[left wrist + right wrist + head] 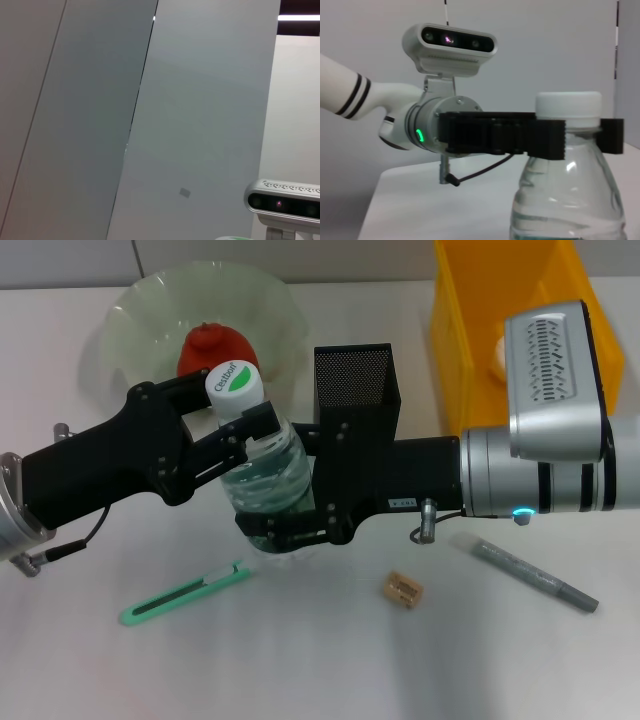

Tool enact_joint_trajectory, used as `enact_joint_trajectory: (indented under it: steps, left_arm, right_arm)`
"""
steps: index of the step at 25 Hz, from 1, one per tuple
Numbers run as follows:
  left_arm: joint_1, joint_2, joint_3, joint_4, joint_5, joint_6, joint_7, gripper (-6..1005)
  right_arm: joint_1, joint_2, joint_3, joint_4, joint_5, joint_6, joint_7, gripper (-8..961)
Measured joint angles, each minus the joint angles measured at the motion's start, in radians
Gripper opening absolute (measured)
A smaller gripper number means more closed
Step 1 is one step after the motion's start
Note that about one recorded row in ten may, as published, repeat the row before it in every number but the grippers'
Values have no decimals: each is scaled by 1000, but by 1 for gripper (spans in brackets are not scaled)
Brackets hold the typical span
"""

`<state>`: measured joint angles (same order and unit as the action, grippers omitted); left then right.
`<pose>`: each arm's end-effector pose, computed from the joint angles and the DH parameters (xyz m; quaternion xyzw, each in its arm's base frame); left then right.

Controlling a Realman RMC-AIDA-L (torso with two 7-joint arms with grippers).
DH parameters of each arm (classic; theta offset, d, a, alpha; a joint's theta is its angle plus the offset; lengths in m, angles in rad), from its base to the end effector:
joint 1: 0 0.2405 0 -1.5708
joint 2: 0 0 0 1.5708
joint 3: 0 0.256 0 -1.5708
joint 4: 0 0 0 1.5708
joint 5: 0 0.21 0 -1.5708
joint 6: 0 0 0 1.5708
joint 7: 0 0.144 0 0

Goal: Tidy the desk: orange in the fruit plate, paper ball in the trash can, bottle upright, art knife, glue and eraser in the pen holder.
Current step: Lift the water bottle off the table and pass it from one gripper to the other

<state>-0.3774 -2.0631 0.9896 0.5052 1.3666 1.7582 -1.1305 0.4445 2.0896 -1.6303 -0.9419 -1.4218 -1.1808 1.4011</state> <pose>-0.2432 0.2805 0.0033 -0.8674 -0.1426 -0.4614 0.1203 0.1519 0.3132 -0.0816 -0.9646 0.0631 0.2495 0.0579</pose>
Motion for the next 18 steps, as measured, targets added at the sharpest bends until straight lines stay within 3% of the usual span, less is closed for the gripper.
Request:
enact_joint_trajectory:
  steps: [7,18]
  left_arm:
    - [23,7,-28,75,4,-6,-10,453]
    - [32,16,-79,95,0,1,-39,451]
  right_arm:
    - [-13,1,14,28,3,61,-4,794]
    - [-13,0,12,61,53,63,-63,795]
